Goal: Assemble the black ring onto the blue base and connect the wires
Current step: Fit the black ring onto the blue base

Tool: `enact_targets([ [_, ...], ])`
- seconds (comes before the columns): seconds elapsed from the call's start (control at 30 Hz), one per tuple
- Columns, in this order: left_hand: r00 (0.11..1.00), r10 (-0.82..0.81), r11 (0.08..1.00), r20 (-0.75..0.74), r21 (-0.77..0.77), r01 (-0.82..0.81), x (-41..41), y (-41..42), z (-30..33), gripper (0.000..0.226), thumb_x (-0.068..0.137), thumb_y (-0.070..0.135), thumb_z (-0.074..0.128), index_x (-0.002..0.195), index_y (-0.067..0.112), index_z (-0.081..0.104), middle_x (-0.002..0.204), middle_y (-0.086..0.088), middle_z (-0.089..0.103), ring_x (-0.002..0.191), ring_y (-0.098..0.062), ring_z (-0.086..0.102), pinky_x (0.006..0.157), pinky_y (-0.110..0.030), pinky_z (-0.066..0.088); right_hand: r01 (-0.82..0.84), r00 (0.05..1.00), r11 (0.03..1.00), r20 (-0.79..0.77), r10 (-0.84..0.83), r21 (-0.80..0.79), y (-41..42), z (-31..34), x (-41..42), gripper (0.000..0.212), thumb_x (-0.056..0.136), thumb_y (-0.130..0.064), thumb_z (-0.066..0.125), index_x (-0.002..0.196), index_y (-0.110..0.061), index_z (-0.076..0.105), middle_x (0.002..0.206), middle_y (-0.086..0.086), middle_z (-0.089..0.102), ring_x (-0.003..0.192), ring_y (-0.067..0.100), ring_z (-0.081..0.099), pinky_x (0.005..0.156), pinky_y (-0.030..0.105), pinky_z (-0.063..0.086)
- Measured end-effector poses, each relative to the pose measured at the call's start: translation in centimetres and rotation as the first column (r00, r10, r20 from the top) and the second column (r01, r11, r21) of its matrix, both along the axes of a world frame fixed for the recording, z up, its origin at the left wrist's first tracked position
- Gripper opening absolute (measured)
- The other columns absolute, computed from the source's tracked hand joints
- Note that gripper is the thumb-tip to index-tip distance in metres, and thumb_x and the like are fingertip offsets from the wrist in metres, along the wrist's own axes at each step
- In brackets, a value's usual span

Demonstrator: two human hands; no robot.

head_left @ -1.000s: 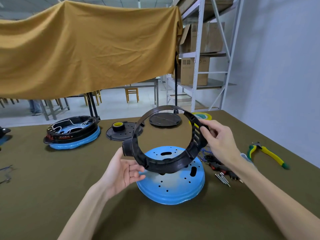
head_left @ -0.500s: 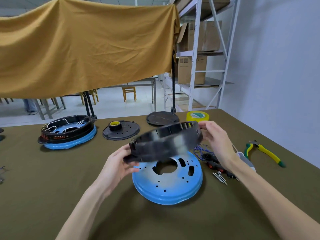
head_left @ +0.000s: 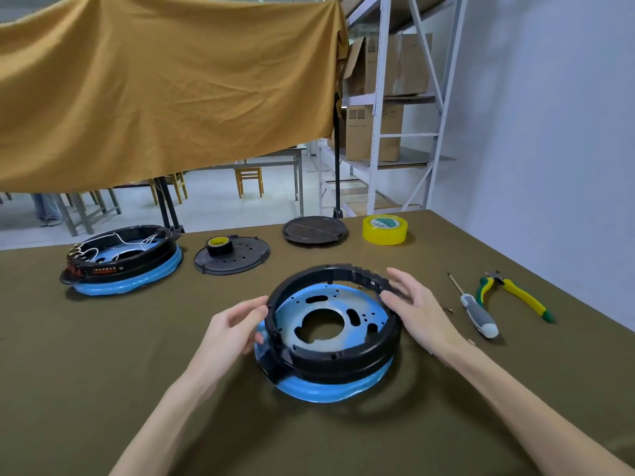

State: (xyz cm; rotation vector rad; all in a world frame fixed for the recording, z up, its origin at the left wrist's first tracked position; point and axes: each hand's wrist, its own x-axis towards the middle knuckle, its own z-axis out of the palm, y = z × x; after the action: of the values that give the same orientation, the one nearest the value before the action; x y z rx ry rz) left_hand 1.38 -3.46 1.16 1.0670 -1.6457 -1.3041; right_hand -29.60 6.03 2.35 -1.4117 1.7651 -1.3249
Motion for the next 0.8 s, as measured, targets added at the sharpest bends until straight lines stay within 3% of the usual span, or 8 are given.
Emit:
enact_targets([
  [0.07,1.0,0.011,1.0,0.006,0.001,-0.011,0.0,-0.1,0.0,0.028,0.099,0.037,0.067,0.127,0.041,0.069,0.091,0.014,0.074,0.078,-0.002,0.066,0.077,-0.021,0.048,-0.05,0.996,0.998,-0.066,0.052,0.032,0.2,-0.9,0.0,0.058,0.106,-0.041,0.053,0.159,-0.037,0.032,0.151,-0.02,0.041,0.139,0.0,0.038,0.109,0.014,0.038],
  [0.13,0.999,0.016,1.0,0.043,-0.02,-0.015,-0.1,0.0,0.1,0.033,0.096,0.03,0.072,0.127,0.043,0.068,0.109,0.022,0.074,0.101,0.006,0.068,0.078,-0.011,0.05,-0.074,0.989,0.995,-0.124,0.082,0.069,0.5,-1.6,-0.1,0.06,0.105,-0.051,0.05,0.159,-0.045,0.026,0.154,-0.028,0.034,0.142,-0.002,0.031,0.121,0.029,0.029],
  [0.3,0.997,0.054,0.998,0.058,-0.016,-0.053,-0.6,0.1,-0.2,0.044,0.103,0.02,0.061,0.143,0.038,0.056,0.133,0.023,0.062,0.122,0.0,0.06,0.088,-0.011,0.05,-0.169,0.984,0.981,-0.035,0.173,0.097,1.0,-1.8,0.0,0.065,0.097,-0.063,0.052,0.156,-0.05,0.028,0.143,-0.051,0.032,0.141,-0.02,0.027,0.115,0.014,0.025],
  [0.37,0.993,0.09,0.996,0.07,0.013,-0.091,-0.8,0.2,-0.3,0.042,0.106,0.023,0.054,0.145,0.039,0.054,0.137,0.018,0.061,0.122,-0.005,0.061,0.098,-0.022,0.05,-0.179,0.983,0.98,-0.032,0.182,0.086,1.0,-1.9,0.3,0.075,0.091,-0.066,0.054,0.158,-0.048,0.027,0.147,-0.046,0.032,0.14,-0.02,0.027,0.117,0.019,0.024],
  [0.5,0.989,0.106,0.994,0.107,-0.014,-0.105,-0.7,0.4,-0.4,0.032,0.108,0.026,0.047,0.107,0.053,0.063,0.098,0.033,0.073,0.093,0.01,0.069,0.065,-0.004,0.05,-0.177,0.98,0.982,-0.082,0.182,0.069,0.9,-1.7,0.9,0.074,0.094,-0.058,0.058,0.16,-0.04,0.029,0.153,-0.034,0.034,0.143,-0.011,0.03,0.119,0.024,0.026],
  [0.57,0.987,0.103,0.994,0.124,-0.055,-0.097,-0.6,0.4,-0.5,0.031,0.108,0.025,0.046,0.112,0.051,0.062,0.1,0.038,0.071,0.096,0.012,0.068,0.068,-0.005,0.05,-0.164,0.98,0.984,-0.104,0.171,0.065,0.3,-1.0,1.1,0.064,0.101,-0.041,0.06,0.159,-0.034,0.034,0.154,-0.024,0.04,0.143,-0.003,0.037,0.12,0.028,0.032],
  [0.67,0.983,0.146,0.986,0.11,-0.094,-0.136,-0.6,0.1,-1.2,0.029,0.107,0.023,0.048,0.126,0.039,0.063,0.107,0.025,0.074,0.098,0.012,0.066,0.078,-0.013,0.049,-0.151,0.984,0.988,-0.091,0.154,0.044,-0.8,0.1,1.6,0.053,0.104,-0.017,0.058,0.154,-0.025,0.042,0.152,-0.01,0.05,0.136,0.001,0.047,0.112,0.022,0.041],
  [0.8,0.977,0.182,0.982,0.115,-0.082,-0.173,-0.5,-0.2,-1.7,0.027,0.106,0.025,0.048,0.13,0.034,0.059,0.112,0.021,0.068,0.095,0.018,0.063,0.071,-0.01,0.047,-0.107,0.983,0.993,-0.144,0.113,0.046,-1.0,0.0,2.9,0.049,0.105,-0.021,0.056,0.151,-0.029,0.044,0.145,-0.011,0.054,0.124,-0.002,0.055,0.106,0.026,0.048],
])
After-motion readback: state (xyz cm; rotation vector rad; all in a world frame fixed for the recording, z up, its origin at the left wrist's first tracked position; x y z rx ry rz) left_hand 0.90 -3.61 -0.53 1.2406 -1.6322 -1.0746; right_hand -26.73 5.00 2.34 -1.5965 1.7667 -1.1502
